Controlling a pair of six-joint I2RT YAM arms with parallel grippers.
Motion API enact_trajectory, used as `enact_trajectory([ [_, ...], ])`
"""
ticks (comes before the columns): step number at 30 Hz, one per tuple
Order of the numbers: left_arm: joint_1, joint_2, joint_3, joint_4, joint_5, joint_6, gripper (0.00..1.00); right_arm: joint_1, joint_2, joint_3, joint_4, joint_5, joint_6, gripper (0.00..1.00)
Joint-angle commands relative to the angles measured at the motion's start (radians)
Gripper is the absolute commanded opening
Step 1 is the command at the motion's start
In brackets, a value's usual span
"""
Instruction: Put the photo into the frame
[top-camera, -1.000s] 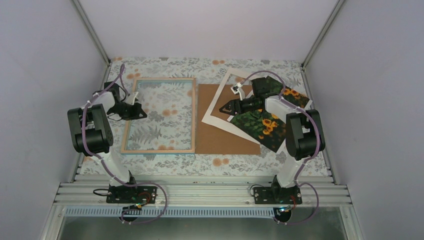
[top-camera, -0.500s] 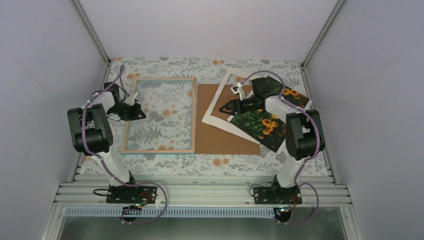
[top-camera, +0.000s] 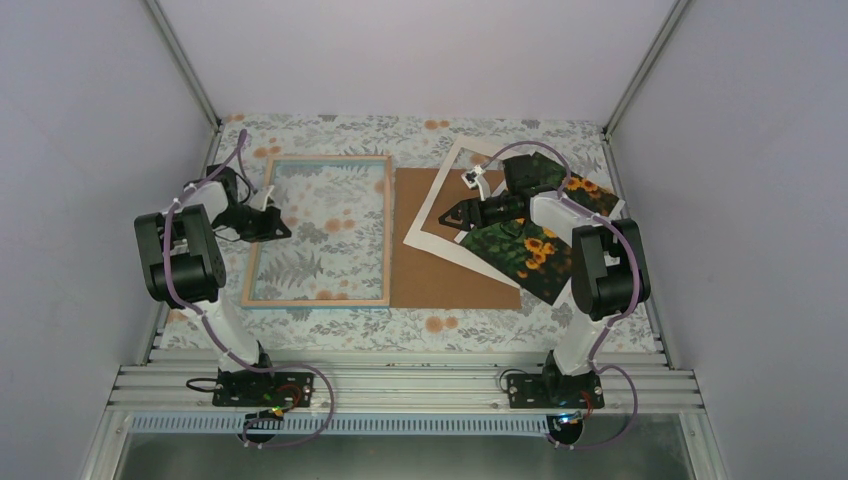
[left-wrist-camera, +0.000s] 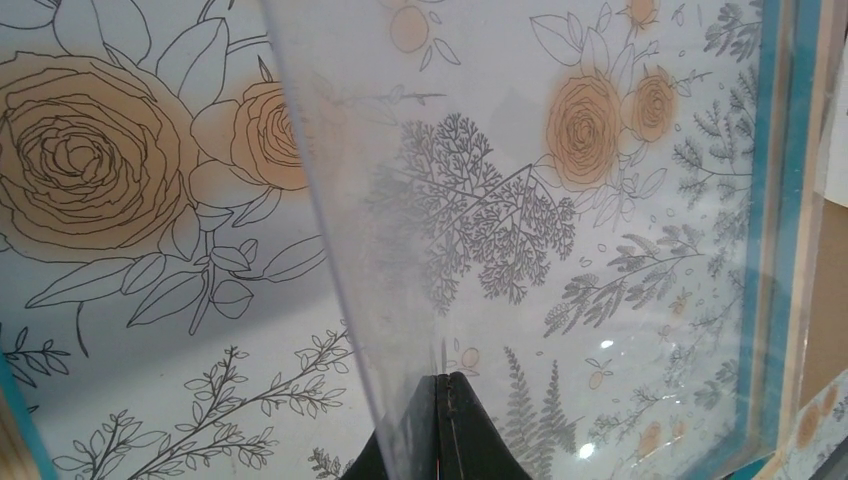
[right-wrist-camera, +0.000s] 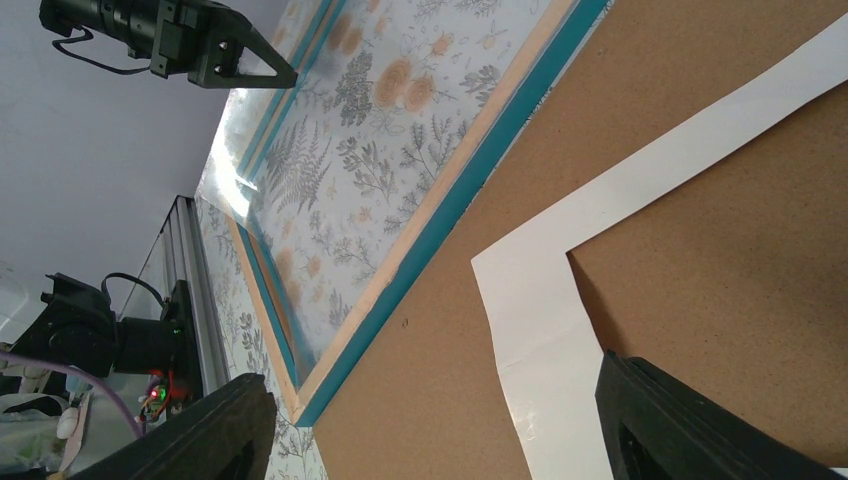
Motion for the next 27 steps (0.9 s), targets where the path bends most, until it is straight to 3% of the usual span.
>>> enact_trajectory([
  [1, 0.008, 0.021, 0.036, -0.079, 0.009, 0.026, 0.02, 0.01, -0.036, -0.009, 0.014, -0.003, -0.016, 0.8],
  [9, 0.008, 0.009, 0.089, -0.152, 0.071, 0.024, 0.02, 0.011, -0.037, -0.009, 0.015, -0.004, -0.017, 0.8],
  [27, 0.017, 0.005, 0.107, -0.191, 0.044, 0.037, 0.02, 0.011, -0.042, -0.013, 0.017, -0.002, -0.017, 0.8],
])
